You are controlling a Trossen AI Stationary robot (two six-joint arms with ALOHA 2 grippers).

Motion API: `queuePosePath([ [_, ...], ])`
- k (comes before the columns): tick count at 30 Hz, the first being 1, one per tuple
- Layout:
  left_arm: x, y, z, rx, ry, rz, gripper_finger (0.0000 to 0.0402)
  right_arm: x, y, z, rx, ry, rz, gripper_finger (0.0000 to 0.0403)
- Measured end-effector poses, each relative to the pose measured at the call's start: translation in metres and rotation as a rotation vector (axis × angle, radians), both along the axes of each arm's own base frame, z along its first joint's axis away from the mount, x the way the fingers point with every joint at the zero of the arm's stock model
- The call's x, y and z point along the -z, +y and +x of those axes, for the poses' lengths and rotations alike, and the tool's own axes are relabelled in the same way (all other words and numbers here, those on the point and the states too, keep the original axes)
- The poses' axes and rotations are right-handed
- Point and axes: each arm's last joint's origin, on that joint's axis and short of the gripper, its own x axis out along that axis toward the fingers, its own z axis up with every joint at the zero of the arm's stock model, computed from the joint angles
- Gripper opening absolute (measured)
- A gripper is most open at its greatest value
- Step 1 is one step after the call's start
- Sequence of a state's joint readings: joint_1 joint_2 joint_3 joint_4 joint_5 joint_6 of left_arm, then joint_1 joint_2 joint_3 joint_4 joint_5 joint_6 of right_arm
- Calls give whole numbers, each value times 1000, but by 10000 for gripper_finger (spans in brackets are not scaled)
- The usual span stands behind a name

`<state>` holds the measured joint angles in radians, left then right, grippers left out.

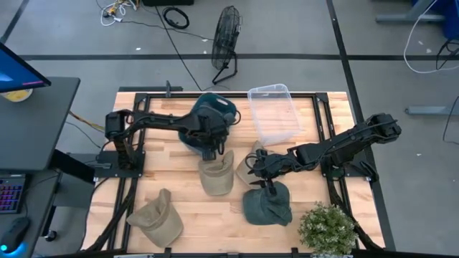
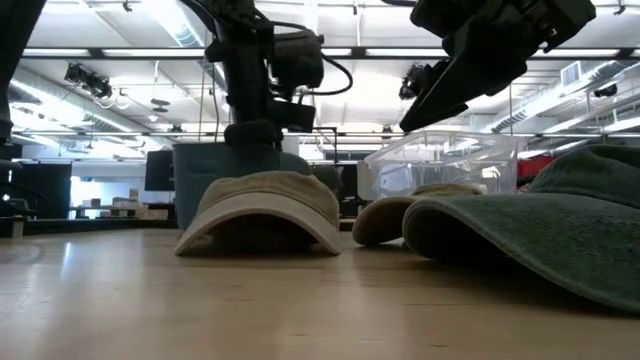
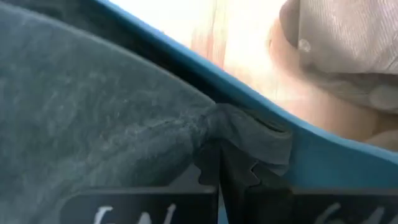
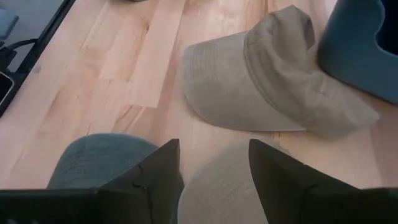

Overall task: Pick & Place hat
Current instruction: Put the left black cap into the blue bin, then put the black cap into the blue bin

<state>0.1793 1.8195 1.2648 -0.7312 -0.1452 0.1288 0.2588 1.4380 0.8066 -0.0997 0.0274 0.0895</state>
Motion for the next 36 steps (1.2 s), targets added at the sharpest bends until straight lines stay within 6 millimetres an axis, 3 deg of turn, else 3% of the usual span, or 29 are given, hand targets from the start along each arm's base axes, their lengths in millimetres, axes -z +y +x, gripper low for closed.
queuePosePath([
  [12, -97, -17, -23, -7, -249, 138, 4, 5, 5, -7, -73, 103, 89, 196],
  [18, -127, -23, -40, -5, -353, 156, 6, 14, 17, -22, 1, 299, 192, 196],
  [26, -133, -25, -45, 26, -365, 170, 67, 16, 38, -36, 137, 514, 457, 196],
  [30, -132, -25, -44, 22, -366, 167, 115, 16, 50, -41, 134, 524, 471, 196],
  [36, -132, -25, -44, 22, -367, 166, 159, 15, 58, -40, 288, 426, 452, 196],
])
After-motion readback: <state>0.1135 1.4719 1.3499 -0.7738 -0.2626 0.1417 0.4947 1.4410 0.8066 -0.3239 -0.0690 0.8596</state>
